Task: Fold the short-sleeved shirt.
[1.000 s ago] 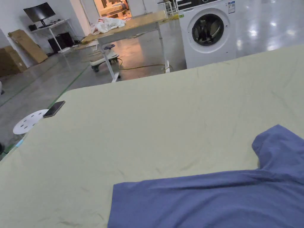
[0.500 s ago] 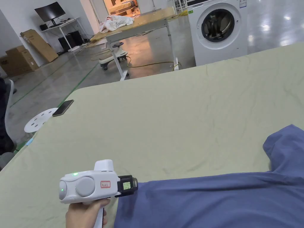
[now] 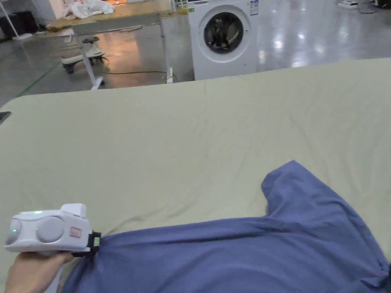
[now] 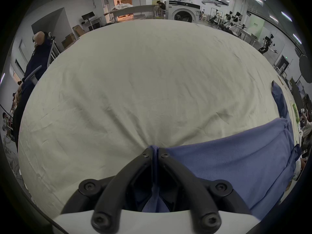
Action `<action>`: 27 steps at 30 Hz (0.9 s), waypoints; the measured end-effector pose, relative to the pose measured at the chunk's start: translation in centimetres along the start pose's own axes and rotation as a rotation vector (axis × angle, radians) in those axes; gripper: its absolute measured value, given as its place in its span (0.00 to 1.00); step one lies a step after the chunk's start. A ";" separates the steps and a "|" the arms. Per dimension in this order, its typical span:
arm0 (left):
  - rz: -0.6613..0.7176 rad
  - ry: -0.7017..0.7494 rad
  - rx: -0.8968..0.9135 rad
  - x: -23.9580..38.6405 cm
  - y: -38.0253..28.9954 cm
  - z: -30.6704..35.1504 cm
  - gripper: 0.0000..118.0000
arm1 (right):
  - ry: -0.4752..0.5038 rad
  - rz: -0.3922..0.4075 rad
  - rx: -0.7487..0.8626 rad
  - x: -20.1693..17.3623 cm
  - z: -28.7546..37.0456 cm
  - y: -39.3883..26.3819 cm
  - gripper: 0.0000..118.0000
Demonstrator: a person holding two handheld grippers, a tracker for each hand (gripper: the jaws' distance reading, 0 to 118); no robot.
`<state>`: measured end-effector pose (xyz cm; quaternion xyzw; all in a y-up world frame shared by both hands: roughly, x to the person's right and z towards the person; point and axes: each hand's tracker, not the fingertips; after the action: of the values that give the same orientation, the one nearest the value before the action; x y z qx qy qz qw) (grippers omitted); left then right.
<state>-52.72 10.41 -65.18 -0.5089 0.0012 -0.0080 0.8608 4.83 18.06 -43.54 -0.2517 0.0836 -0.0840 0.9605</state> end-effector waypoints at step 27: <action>0.068 -0.164 0.271 -1.6 -4.8 9.2 0.00 | -0.134 0.084 -0.299 6.6 -14.2 6.2 0.01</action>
<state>-54.33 16.22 -56.57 -0.3865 -0.0530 0.0627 0.9186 9.12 15.39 -59.64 -0.3930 0.0414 -0.0137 0.9185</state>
